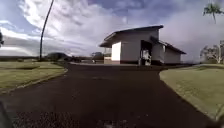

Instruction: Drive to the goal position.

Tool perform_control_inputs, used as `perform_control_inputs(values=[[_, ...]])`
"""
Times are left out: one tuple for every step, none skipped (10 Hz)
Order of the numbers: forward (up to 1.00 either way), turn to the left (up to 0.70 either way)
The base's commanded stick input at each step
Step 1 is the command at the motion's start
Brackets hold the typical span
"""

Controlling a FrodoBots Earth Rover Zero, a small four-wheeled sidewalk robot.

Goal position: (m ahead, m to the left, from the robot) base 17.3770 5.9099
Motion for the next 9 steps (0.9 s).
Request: perform_control_inputs(values=[[0.7,0.0],[0.7,0.0],[0.7,0.0],[0.7,0.0],[0.7,0.0],[0.7,0.0],[0.7,0.0],[0.7,0.0],[0.7,0.0]])
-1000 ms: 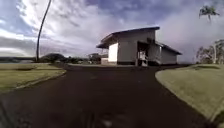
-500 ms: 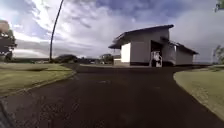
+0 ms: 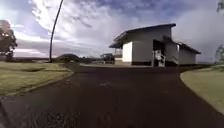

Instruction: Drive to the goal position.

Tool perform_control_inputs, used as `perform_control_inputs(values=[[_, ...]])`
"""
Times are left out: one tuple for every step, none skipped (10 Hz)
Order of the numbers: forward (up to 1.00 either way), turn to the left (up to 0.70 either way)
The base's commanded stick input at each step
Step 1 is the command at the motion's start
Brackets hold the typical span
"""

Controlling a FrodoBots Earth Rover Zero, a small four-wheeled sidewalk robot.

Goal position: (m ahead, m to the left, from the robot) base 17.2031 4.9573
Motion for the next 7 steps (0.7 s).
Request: perform_control_inputs(values=[[0.7,0.0],[0.7,0.0],[0.7,0.0],[0.7,0.0],[0.7,0.0],[0.7,0.0],[0.7,0.0]])
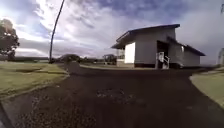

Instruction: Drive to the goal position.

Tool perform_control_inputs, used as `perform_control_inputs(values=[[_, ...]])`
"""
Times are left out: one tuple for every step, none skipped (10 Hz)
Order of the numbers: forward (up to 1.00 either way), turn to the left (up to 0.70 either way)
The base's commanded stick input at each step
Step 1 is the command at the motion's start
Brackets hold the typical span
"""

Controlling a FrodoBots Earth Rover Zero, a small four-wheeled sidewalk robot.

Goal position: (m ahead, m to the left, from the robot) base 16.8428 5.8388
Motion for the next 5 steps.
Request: perform_control_inputs(values=[[0.7,0.0],[0.7,0.0],[0.7,0.0],[0.7,0.0],[0.7,0.0]])
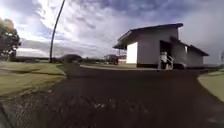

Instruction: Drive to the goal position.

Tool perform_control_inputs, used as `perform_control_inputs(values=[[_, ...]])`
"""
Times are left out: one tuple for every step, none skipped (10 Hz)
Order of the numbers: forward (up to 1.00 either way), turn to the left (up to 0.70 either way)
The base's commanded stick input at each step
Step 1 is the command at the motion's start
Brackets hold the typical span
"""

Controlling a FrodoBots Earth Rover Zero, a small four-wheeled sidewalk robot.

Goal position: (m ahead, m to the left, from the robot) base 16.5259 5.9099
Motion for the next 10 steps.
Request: perform_control_inputs(values=[[0.7,0.0],[0.7,0.0],[0.7,0.0],[0.7,0.0],[0.7,0.0],[0.7,0.0],[0.7,0.0],[0.7,0.0],[0.7,0.24],[0.7,0.35]])
